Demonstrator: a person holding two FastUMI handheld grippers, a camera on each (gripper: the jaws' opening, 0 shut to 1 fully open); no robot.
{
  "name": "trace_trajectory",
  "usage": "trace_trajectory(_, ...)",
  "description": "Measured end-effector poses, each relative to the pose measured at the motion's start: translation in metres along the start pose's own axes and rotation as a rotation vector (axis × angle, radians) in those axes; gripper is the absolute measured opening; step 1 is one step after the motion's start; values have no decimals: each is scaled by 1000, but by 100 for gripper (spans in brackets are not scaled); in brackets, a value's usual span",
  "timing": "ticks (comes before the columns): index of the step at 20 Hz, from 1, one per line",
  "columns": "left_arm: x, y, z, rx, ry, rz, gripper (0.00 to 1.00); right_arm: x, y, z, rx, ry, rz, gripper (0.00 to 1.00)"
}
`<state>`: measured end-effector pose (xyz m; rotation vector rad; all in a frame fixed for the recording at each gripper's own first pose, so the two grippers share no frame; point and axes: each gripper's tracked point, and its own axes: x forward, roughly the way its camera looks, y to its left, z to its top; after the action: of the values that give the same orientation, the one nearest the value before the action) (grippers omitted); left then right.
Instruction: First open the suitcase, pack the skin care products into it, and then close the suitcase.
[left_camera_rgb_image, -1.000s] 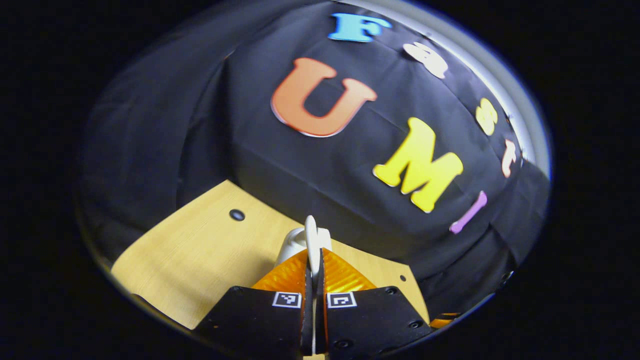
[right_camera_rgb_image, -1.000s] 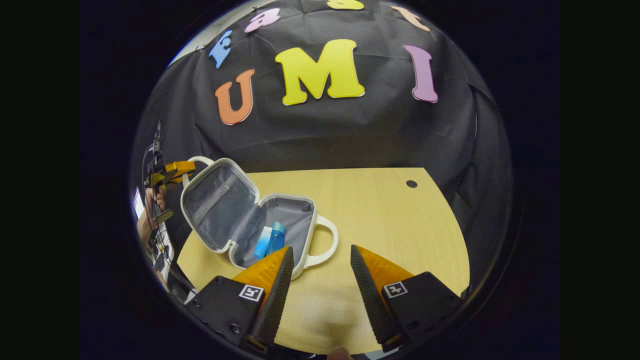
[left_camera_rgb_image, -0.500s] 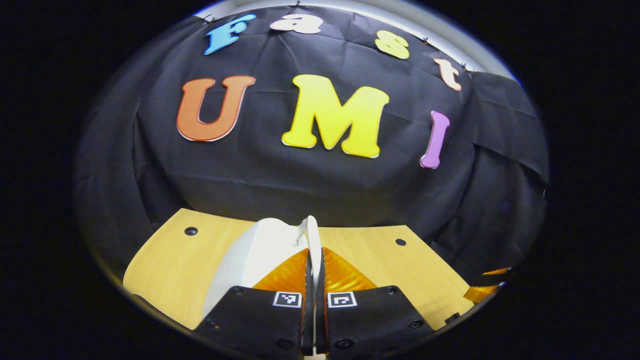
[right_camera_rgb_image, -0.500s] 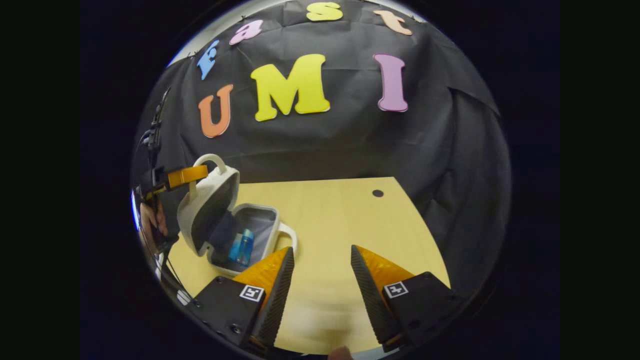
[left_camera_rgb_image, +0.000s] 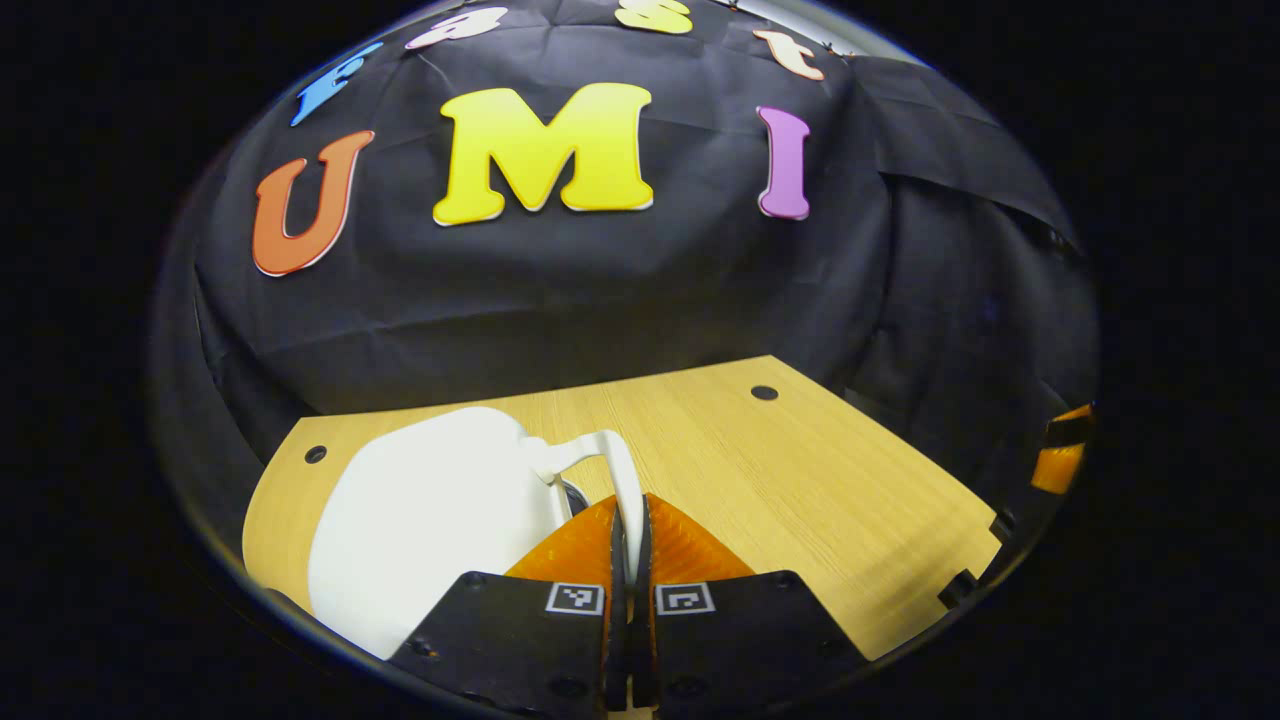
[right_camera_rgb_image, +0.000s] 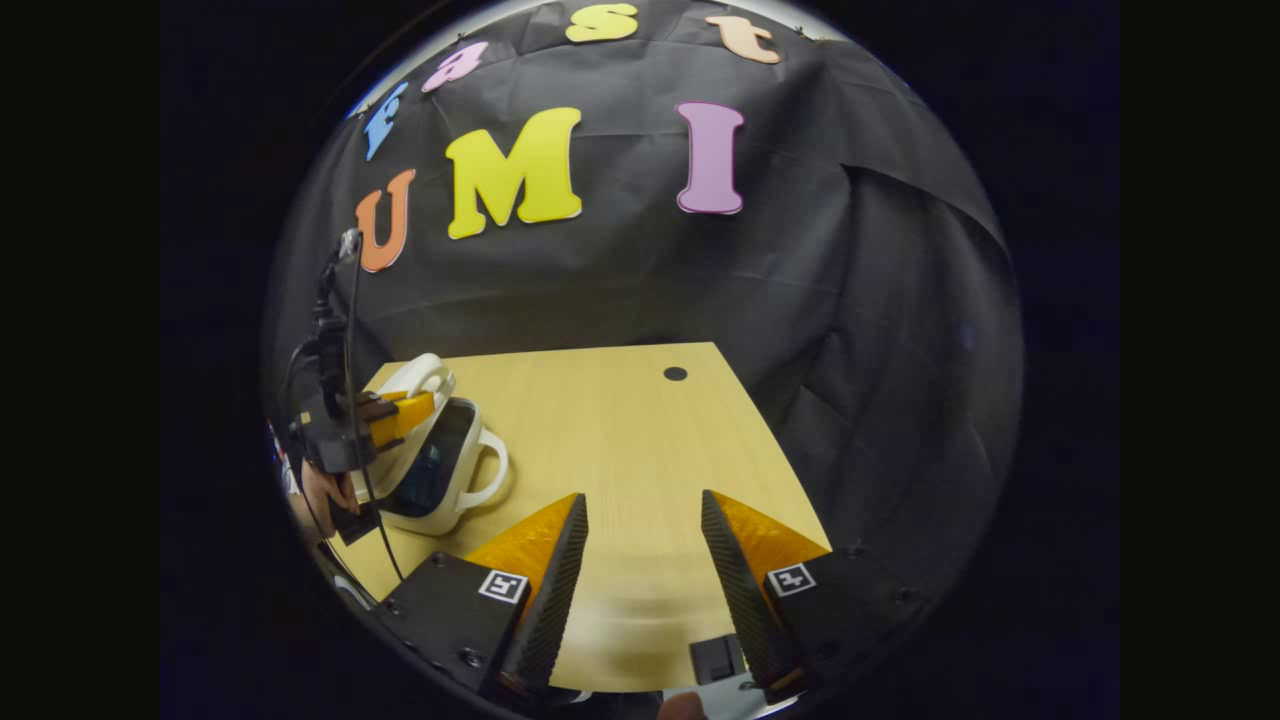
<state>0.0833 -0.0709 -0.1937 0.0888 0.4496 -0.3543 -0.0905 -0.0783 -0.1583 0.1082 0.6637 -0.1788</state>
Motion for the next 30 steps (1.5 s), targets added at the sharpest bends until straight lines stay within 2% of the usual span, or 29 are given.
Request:
trace_trajectory(6,21,-18,-35,28,73,-6,5,2,-18,-6,0,31,-23,69)
trace_trajectory(10,34,-25,-53,18,131,-5,5,5,-19,-8,0,43,-7,69)
trace_trajectory(13,38,-33,-62,48,162,14,10,11,-18,-4,-11,46,12,69)
trace_trajectory(15,36,-41,-60,20,172,-11,20,14,-18,0,-18,43,26,69)
trace_trajectory(16,35,-48,-61,-19,174,-29,33,16,-17,2,-19,41,33,69)
trace_trajectory(17,31,-52,-57,-47,173,-32,41,18,-16,5,-21,39,40,69)
trace_trajectory(18,26,-52,-53,-61,167,-20,67,21,-15,9,-21,33,47,69)
trace_trajectory(19,23,-47,-46,-70,155,0,70,24,-12,13,-23,28,56,69)
trace_trajectory(20,15,-40,-37,-80,135,30,86,27,-8,17,-27,20,68,69)
trace_trajectory(21,9,-33,-28,-96,115,54,91,31,-3,22,-34,12,79,69)
trace_trajectory(22,1,-24,-14,-109,82,78,94,35,2,26,-45,7,89,65)
trace_trajectory(23,-6,-15,2,-117,41,104,94,40,8,31,-58,1,101,69)
trace_trajectory(25,-26,3,42,-131,-62,147,94,45,24,48,-82,-31,123,69)
trace_trajectory(27,-54,31,93,-147,-191,209,95,44,48,90,-117,-137,144,69)
trace_trajectory(29,-86,41,141,-182,-331,205,94,36,71,141,-135,-286,155,69)
trace_trajectory(30,-98,49,160,-196,-379,229,96,30,84,164,-126,-348,162,69)
